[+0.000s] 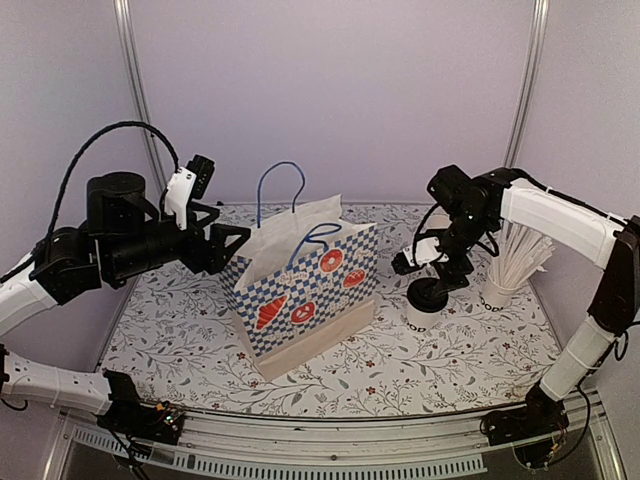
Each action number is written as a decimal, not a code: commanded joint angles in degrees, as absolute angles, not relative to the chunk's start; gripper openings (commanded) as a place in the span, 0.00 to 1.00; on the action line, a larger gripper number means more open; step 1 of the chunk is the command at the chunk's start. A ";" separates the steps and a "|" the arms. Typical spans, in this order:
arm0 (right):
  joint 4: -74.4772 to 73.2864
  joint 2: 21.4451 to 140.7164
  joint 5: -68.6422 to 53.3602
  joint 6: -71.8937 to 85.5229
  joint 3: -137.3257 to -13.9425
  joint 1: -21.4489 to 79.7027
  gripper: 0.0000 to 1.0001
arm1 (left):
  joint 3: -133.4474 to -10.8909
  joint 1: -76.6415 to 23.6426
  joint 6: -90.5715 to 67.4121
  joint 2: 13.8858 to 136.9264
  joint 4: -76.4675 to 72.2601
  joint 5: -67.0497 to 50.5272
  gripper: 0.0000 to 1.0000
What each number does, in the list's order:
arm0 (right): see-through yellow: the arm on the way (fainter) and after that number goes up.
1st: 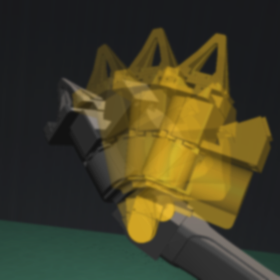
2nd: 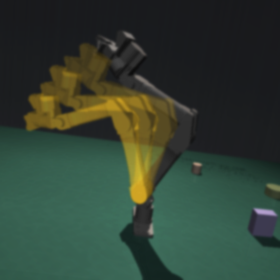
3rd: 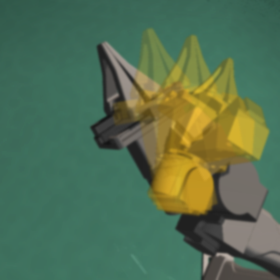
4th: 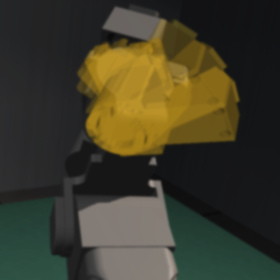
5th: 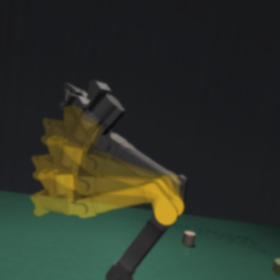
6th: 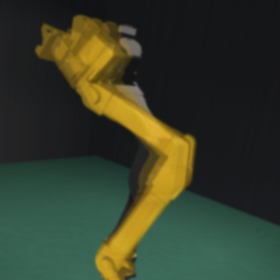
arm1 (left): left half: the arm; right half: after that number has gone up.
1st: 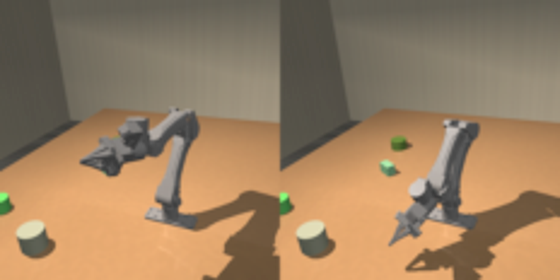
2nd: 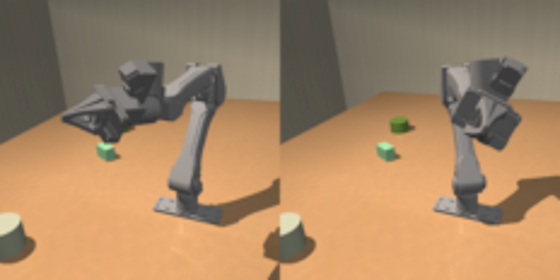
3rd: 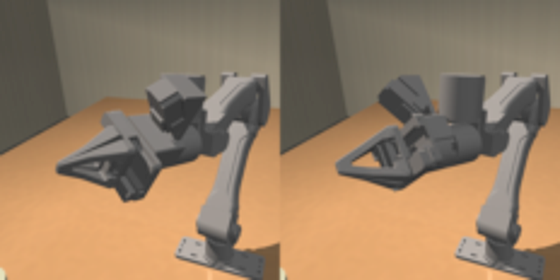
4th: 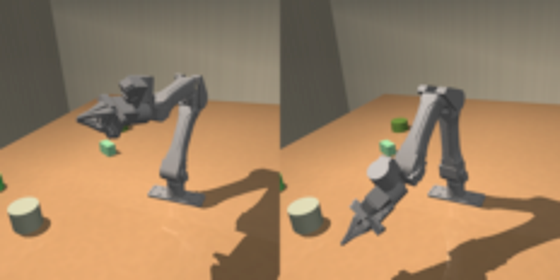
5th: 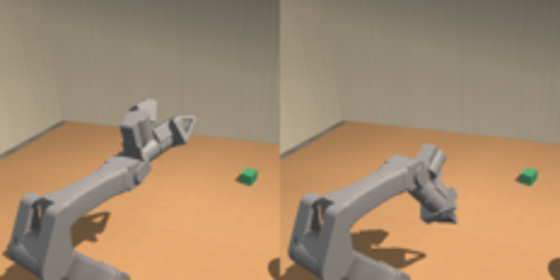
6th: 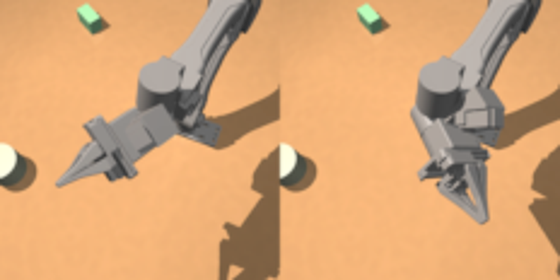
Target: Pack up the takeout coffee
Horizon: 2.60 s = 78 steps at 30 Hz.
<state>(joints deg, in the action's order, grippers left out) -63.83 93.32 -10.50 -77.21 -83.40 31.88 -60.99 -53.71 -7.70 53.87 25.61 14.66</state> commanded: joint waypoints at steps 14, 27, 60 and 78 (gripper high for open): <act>-67.19 98.69 -8.90 -77.21 -83.30 32.27 0.87 | -59.35 -52.53 -7.38 52.65 25.55 14.75 0.84; -71.73 97.92 -12.04 -75.06 -89.60 32.27 0.88 | -58.84 -52.40 -7.41 52.91 24.68 14.22 0.84; -67.12 100.77 -7.72 -71.07 -82.70 33.29 0.74 | -57.22 -51.97 -7.99 51.24 24.39 14.22 0.84; -69.74 98.26 -7.96 -67.79 -84.54 33.49 0.62 | -59.41 -51.77 -7.47 51.21 25.32 14.16 0.84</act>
